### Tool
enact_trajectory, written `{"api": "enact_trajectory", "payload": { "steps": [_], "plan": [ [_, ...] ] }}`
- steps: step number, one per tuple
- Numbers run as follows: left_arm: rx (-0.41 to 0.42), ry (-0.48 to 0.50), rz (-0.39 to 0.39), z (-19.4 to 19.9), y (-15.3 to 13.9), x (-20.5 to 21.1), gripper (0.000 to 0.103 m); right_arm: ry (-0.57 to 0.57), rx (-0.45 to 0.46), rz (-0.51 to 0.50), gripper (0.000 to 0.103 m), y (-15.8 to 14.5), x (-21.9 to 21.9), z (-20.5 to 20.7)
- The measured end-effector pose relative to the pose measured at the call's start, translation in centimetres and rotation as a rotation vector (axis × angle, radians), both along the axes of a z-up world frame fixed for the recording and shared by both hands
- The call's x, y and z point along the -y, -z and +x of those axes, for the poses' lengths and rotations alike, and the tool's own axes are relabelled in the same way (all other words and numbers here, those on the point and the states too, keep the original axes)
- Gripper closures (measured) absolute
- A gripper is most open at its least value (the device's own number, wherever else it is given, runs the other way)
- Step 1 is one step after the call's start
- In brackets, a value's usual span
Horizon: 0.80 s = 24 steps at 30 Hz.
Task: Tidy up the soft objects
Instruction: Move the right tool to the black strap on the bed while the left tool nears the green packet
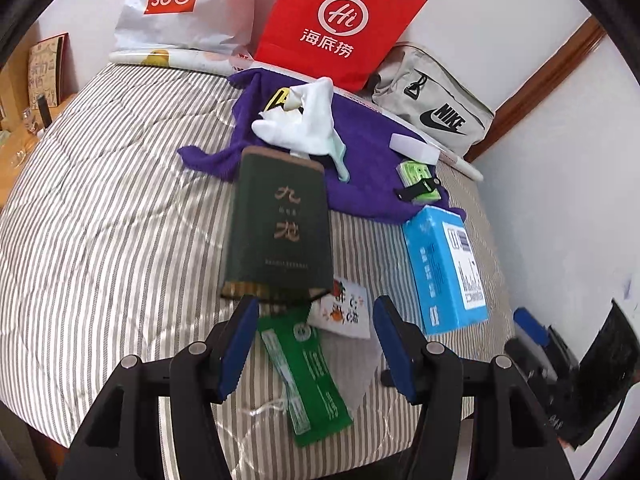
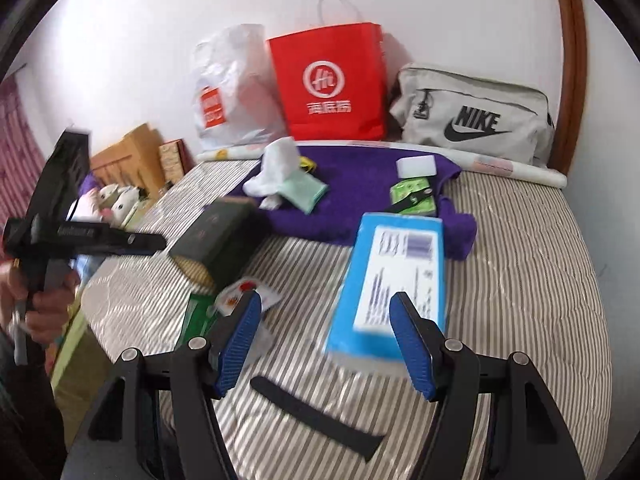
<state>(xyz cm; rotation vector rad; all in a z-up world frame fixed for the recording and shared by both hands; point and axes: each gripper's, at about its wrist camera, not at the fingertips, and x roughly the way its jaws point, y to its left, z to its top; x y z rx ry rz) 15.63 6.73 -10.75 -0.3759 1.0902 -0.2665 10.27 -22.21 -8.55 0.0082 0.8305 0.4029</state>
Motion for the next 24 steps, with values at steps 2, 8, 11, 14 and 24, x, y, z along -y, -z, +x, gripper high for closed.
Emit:
{"api": "enact_trajectory", "payload": {
  "steps": [2,8,11,14,24],
  "plan": [
    [-0.001,0.001,-0.009,-0.7,0.5,0.1,0.046,-0.026,-0.002,0.009,0.037,1.0,0.1,-1.7],
    [-0.01,0.011,0.006,-1.9,2.8,0.7,0.046,-0.056,-0.092,-0.001,0.037,5.8,1.0,-3.2],
    [-0.021,0.009,0.052,-2.6,4.0,1.1,0.046,-0.085,-0.085,-0.069,0.037,7.8,0.7,-3.5],
    [-0.047,0.013,0.046,-3.2,5.3,1.1,0.046,-0.118,-0.107,-0.09,0.037,9.1,0.2,-3.2],
    [-0.081,0.013,0.033,-3.4,7.1,1.5,0.046,-0.2,-0.046,-0.212,0.04,10.7,-2.1,-3.5]
  ]
}}
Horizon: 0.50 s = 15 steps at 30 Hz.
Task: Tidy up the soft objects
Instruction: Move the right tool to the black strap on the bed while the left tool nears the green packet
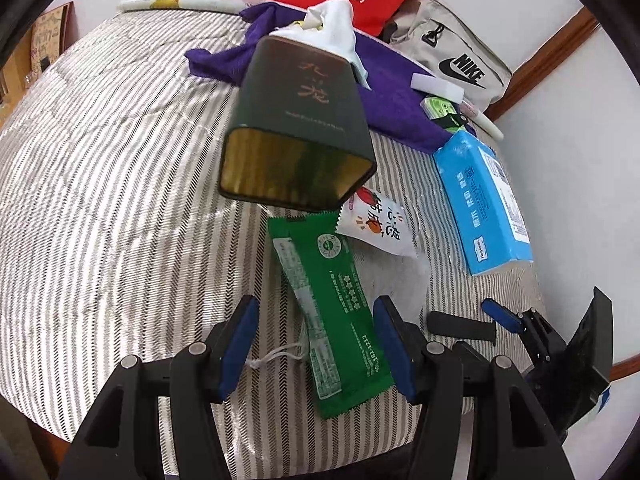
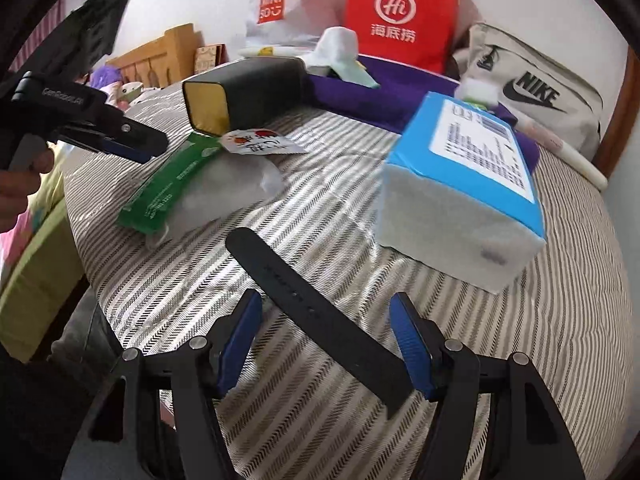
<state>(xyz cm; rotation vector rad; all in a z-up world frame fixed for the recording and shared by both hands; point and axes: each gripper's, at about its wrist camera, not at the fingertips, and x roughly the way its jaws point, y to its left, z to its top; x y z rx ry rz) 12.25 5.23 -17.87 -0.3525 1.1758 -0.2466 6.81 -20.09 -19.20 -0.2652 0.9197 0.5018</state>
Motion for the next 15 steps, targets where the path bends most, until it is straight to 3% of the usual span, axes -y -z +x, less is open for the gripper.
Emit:
{"api": "enact_trajectory", "payload": {
  "steps": [2,4,10,15],
  "plan": [
    [-0.006,-0.001,-0.011,0.2,0.3,0.1,0.046,0.005,-0.019,0.015,0.043,0.0,0.3,0.2],
    [-0.011,0.003,-0.018,0.2,0.6,0.1,0.046,0.039,-0.023,0.011,0.054,-0.1,0.6,0.3],
    [-0.006,0.005,-0.054,0.1,0.8,-0.4,0.046,0.083,-0.077,-0.016,0.071,-0.5,0.7,-0.3],
    [0.001,0.008,-0.083,-0.1,0.9,-1.1,0.045,0.054,-0.115,-0.032,0.075,-0.6,-0.1,-0.3]
  ]
}}
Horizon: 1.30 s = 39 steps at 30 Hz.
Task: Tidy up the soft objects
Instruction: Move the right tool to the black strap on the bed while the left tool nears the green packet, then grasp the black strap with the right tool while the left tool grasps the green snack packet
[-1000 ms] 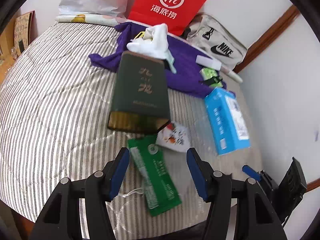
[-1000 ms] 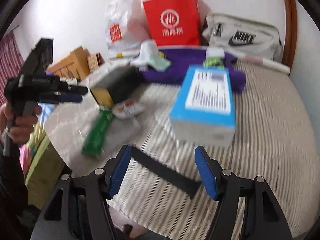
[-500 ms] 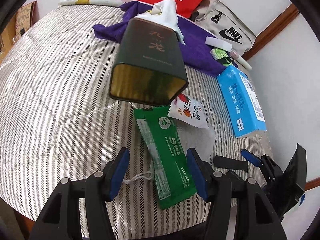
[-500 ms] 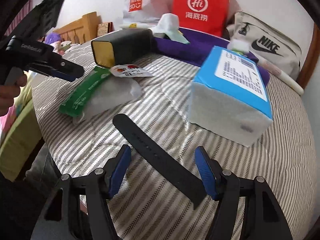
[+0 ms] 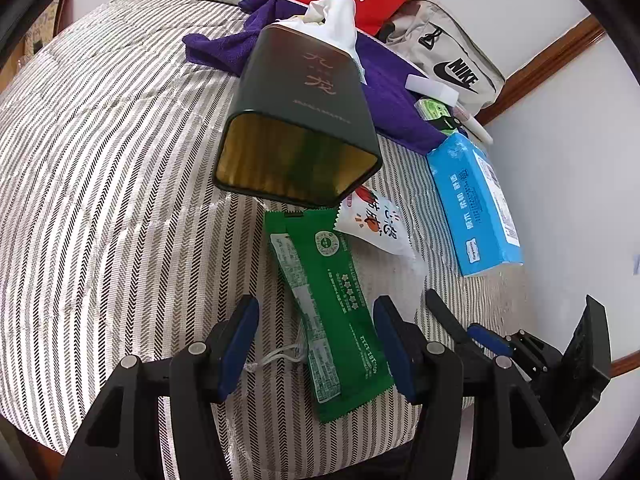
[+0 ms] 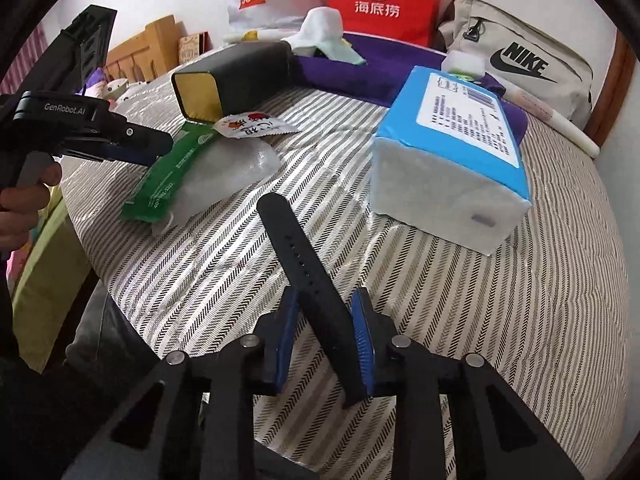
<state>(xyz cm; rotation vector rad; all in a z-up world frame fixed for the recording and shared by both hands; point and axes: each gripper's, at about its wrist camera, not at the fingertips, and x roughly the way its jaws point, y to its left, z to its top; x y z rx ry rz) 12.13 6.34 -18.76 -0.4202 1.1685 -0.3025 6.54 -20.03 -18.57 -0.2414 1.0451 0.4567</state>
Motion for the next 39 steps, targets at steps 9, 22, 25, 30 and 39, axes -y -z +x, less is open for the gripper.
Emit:
{"api": "enact_trajectory", "payload": {
  "steps": [9,22,25,30,39],
  "plan": [
    [0.002,-0.001,-0.041,-0.1,0.1,-0.5,0.045,-0.101,-0.012,0.01,0.076,0.0,-2.2,1.3],
    [0.002,0.0,-0.024,-0.5,0.0,-0.6,0.045,-0.043,-0.057,0.033,0.079,-0.1,-1.4,0.2],
    [0.008,0.005,-0.038,-0.6,-0.4,-0.3,0.045,-0.044,-0.02,0.011,0.081,0.0,-1.9,0.0],
    [-0.002,0.019,0.007,0.0,-0.6,1.6,0.044,-0.009,-0.014,0.039,0.082,-0.1,-1.6,0.2],
    [0.034,0.02,0.256,0.7,-0.6,5.5,0.044,0.107,0.019,0.034,0.082,-0.7,1.5,-0.9]
  ]
}}
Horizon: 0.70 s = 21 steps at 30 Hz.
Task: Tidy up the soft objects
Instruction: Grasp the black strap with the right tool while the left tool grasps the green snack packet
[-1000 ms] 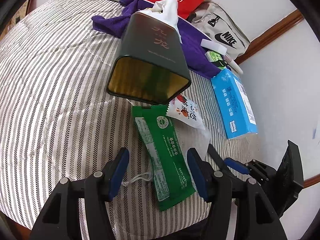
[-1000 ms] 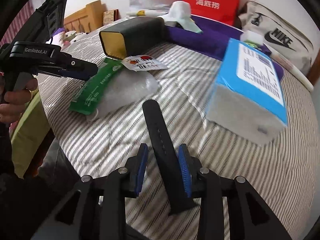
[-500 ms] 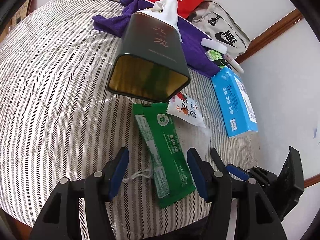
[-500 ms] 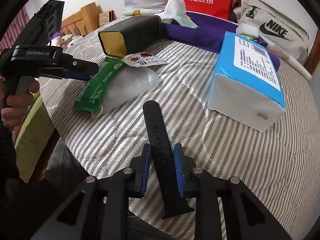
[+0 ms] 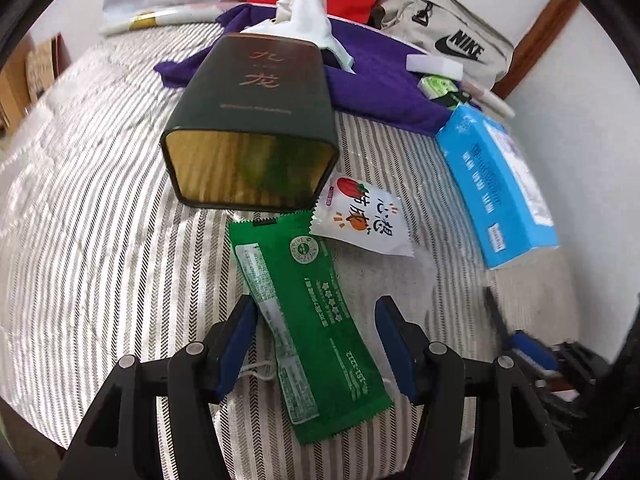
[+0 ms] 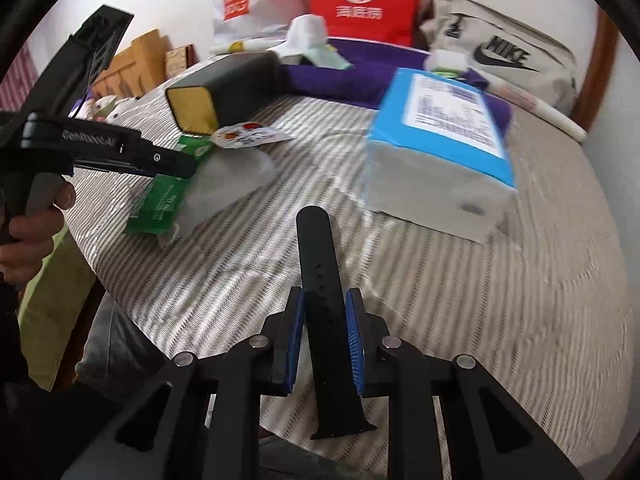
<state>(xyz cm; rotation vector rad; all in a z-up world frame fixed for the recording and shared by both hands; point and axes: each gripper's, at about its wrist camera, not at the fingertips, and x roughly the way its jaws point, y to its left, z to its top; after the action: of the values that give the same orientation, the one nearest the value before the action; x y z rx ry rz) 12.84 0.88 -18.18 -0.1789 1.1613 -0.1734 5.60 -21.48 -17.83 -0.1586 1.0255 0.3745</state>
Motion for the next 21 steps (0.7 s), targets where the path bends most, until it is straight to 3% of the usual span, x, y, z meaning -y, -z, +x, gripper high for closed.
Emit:
{"api": "enact_trajectory", "payload": {
  "steps": [5,7,8,12,18,21],
  "plan": [
    [0.031,0.009,0.111,0.2,0.1,1.4,0.045,0.071,-0.002,-0.002,0.082,0.1,1.6,0.1],
    [0.046,0.002,0.156,0.1,0.1,1.4,0.059,0.088,-0.003,-0.003,0.082,0.3,2.0,0.3],
    [0.051,-0.001,0.169,0.1,0.1,1.2,0.062,0.093,-0.008,0.004,0.082,0.4,2.1,0.5],
    [0.056,-0.007,0.154,-0.5,-0.1,-0.2,0.069,0.107,-0.016,0.038,0.082,0.9,2.5,1.0],
    [0.053,-0.05,0.149,-1.4,-0.3,-2.9,0.069,0.097,-0.06,0.117,0.081,0.9,3.7,1.4],
    [0.05,-0.065,0.148,-1.9,-0.2,-3.8,0.069,0.078,-0.054,0.097,0.08,0.8,3.5,0.8]
  ]
}}
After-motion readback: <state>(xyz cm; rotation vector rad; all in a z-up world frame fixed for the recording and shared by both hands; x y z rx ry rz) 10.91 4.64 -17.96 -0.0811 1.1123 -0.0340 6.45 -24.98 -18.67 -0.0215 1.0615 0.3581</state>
